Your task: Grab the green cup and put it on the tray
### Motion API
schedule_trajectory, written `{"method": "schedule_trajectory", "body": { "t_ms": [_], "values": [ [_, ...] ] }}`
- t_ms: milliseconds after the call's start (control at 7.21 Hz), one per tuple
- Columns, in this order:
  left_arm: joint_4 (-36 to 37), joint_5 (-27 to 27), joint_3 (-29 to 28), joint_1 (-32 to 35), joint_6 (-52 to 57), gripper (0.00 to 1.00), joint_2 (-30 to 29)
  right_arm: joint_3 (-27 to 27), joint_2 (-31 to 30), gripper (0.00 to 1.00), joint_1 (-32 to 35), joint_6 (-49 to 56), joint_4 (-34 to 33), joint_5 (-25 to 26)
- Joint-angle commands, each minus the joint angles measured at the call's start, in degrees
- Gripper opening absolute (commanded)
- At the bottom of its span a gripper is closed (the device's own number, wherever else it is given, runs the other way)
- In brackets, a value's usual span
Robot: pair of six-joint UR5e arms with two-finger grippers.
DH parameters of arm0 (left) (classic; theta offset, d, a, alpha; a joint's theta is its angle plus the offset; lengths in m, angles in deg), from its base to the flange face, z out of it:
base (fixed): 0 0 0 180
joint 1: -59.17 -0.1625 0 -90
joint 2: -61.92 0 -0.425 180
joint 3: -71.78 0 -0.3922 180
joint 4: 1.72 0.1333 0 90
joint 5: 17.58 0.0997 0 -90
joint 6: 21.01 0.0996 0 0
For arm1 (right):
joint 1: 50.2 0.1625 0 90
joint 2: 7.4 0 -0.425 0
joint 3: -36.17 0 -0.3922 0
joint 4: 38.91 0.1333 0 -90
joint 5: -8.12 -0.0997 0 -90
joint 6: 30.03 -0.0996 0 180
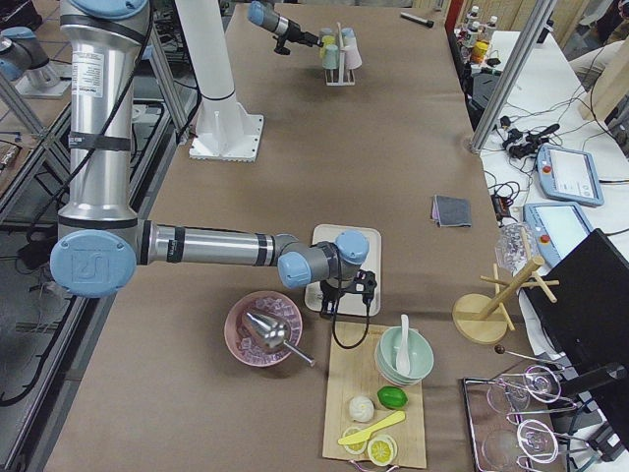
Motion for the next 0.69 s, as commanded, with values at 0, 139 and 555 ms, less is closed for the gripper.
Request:
{"method": "schedule_trajectory", "body": {
  "t_ms": [0, 139, 555],
  "values": [
    [0.44, 1.93, -4.65, -0.77, 7.19, 0.99, -1.96, -0.08, -0.12, 0.46, -0.15, 0.0, 0.04, -0.18],
    [0.62, 2.72, -10.34, -0.6, 9.02, 0.99, -5.55, -0.08, -0.3, 0.39, -0.15, 0.0, 0.04, -0.27],
    [0.71, 6.04, -11.89, 0.37, 13.78, 0.99, -6.55, -0.78, -0.65, 0.38, -0.15, 0.52, 0.13, -0.27]
  ]
}}
